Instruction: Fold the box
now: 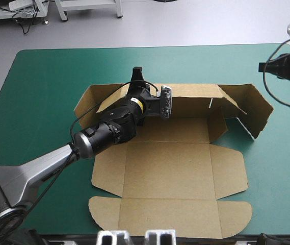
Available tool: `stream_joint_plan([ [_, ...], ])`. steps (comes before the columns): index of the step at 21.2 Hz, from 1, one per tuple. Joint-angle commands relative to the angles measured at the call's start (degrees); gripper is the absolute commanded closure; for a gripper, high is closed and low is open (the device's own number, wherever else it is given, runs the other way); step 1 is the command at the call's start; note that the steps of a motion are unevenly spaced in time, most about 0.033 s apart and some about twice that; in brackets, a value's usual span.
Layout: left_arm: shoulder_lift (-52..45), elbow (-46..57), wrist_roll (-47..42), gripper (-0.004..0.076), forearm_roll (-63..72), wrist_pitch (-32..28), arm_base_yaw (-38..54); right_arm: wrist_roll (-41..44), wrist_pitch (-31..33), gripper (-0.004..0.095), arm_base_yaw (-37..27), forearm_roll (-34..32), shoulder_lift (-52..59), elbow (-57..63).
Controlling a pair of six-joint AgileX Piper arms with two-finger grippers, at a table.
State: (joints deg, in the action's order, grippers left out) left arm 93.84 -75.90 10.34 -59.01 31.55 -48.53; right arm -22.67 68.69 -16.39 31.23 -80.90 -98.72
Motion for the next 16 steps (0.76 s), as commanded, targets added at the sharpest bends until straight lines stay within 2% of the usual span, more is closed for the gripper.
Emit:
stream_joint_plan([
  [1,-2.64,-1.36,-0.98,0.0734,-0.92,-2.5,-0.57,-2.01,0.31,0.0927,-0.02,6.57,-6.37,-5.96],
  [4,-2.64,-1.36,-0.98,0.0734,-0.92,-2.5,-0.57,-2.63,1.51,0.0927,-0.02,6.78,-13.86,-8.71],
  [7,-2.64,-1.36,-0.98,0.0734,-0.92,-2.5,-0.57,-3.31,1.11,0.0927,0.12,6.78,-16.62,-8.71],
  [12,-1.13,-1.36,-0.98,0.0734,-1.05,-2.14,-0.57,-4.89,-1.36,0.0927,4.95,4.95,-22.45,-8.71],
  [16,-0.64,-1.36,-0.98,0.0734,-1.47,-1.53,-0.57,-5.03,2.68,0.0927,8.58,-4.01,-25.11,-8.6],
])
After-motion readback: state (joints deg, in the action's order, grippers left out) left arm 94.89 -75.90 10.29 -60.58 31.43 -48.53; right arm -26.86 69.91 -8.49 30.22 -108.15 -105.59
